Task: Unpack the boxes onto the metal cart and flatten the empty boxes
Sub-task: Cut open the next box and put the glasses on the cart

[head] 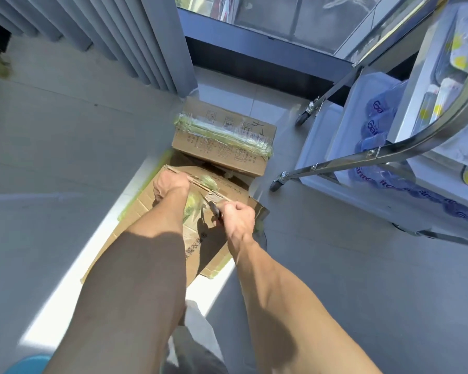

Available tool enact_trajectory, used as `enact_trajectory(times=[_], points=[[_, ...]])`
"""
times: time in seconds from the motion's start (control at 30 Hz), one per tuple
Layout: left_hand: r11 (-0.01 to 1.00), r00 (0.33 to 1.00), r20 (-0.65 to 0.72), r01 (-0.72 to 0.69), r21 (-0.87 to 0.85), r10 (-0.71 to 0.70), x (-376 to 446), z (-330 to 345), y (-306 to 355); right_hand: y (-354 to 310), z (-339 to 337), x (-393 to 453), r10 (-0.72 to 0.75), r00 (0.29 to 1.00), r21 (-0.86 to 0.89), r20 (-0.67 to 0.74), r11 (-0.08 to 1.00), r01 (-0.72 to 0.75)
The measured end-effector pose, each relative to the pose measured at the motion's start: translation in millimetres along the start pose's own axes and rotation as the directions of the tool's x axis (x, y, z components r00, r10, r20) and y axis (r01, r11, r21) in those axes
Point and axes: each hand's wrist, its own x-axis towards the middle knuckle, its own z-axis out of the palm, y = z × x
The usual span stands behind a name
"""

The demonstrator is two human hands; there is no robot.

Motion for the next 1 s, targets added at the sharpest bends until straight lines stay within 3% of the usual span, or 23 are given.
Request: enact_trajectory(times=[0.13,0.23,0.33,0.4,0.47,0.63,0.73,0.83,0.9,1.0], points=[[1.0,1.0,-0.002,-0.004,-0.008,0.004,-0.7,-1.4,-4.2,2.1,15.4,-6.3,0.146,0.987,0.112,0.062,0.982,-0.152],[0.998,0.998,0.061,-0.035,0.043,0.032,-10.8,5.3,-14.0,6.6,30.4,-4.8,0.167,0.985,0.121,-0.051,0.98,-0.16],[0.997,0.986,0.154,-0.072,0.042,0.064,-14.4,17.4,-34.4,15.5,44.3,2.2,0.025,0.969,-0.059,-0.245,0.997,-0.04],[0.994,0.965,0.239,-0.114,0.002,0.11,-12.7,22.8,-47.8,24.3,52.3,6.1,-0.112,0.948,-0.169,-0.297,0.984,0.063],[0.992,0.934,0.334,-0.121,-0.046,0.13,-6.1,26.0,-59.4,35.5,58.3,11.9,-0.158,0.945,-0.178,-0.285,0.978,0.11],[0.977,0.854,0.494,-0.072,-0.203,0.165,6.9,25.3,-82.7,49.9,52.5,23.9,-0.045,0.989,-0.088,-0.141,0.996,0.033],[0.991,0.894,0.427,-0.126,-0.05,0.135,10.8,38.9,-93.9,46.5,54.8,25.0,-0.081,0.984,-0.057,-0.156,0.996,0.073],[0.992,0.96,0.262,-0.077,-0.099,0.101,13.0,49.4,-97.6,47.5,65.0,25.3,-0.064,0.99,0.001,-0.123,0.998,0.065],[0.973,0.972,0.12,-0.186,-0.135,0.203,7.4,45.7,-91.2,49.5,72.5,28.2,-0.105,0.99,-0.016,-0.094,0.994,0.104],[0.945,0.949,0.106,-0.275,-0.175,0.296,9.5,44.5,-85.2,40.9,82.6,27.5,-0.151,0.981,0.051,-0.123,0.986,0.159]])
